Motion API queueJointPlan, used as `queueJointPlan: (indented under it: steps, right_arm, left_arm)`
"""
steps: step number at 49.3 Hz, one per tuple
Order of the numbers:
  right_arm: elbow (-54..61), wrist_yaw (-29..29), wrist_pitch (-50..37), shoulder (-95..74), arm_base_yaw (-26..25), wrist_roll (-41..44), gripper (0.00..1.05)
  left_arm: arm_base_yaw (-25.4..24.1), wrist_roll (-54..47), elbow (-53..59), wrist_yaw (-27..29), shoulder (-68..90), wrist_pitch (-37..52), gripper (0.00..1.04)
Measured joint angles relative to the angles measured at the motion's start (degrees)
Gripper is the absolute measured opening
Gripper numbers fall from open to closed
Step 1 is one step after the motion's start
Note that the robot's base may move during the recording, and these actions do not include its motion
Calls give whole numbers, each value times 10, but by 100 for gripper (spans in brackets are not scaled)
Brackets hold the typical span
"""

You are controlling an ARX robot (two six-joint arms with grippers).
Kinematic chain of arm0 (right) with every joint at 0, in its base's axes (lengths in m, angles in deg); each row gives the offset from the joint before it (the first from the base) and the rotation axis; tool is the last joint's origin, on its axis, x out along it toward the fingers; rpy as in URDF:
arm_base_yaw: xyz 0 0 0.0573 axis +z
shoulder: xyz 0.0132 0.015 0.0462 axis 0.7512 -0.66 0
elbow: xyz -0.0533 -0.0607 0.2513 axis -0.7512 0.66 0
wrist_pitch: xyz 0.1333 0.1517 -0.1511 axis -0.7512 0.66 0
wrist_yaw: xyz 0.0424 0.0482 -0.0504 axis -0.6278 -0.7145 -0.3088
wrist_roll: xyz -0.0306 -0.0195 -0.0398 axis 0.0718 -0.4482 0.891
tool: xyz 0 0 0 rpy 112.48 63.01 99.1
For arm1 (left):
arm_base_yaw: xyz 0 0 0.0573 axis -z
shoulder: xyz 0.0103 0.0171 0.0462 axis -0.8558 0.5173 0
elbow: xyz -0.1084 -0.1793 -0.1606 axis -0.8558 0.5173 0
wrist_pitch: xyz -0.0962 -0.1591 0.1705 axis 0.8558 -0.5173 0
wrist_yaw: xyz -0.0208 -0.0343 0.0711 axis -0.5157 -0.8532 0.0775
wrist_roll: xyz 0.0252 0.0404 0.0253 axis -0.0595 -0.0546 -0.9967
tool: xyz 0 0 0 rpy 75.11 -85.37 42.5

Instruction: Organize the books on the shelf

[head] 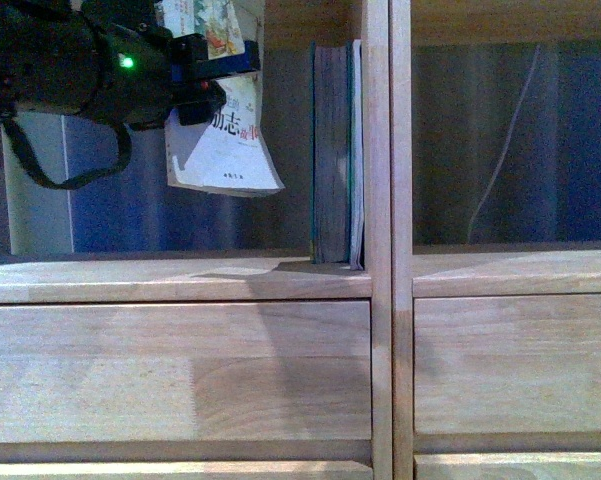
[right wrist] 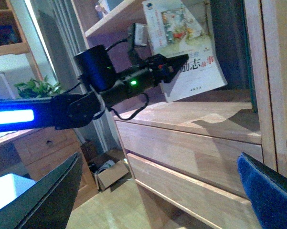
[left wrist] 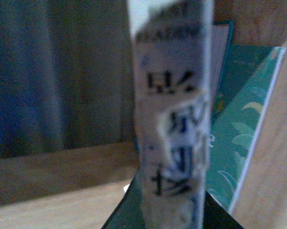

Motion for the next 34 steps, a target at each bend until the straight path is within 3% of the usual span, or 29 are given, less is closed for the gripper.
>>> queueJointPlan:
  steps: [7,19,34]
  right_arm:
    - [23,-12,13,33,-20,0,98]
    - [50,-20,37,71,-62,23,98]
    - [51,-20,38,75,-64,39,98]
  left_arm:
    - [9,-98,-66,51,64,-5,7]
    - [17,-122,-111,64,134,-18,7]
    - [33,-157,-143,85,182,24,7]
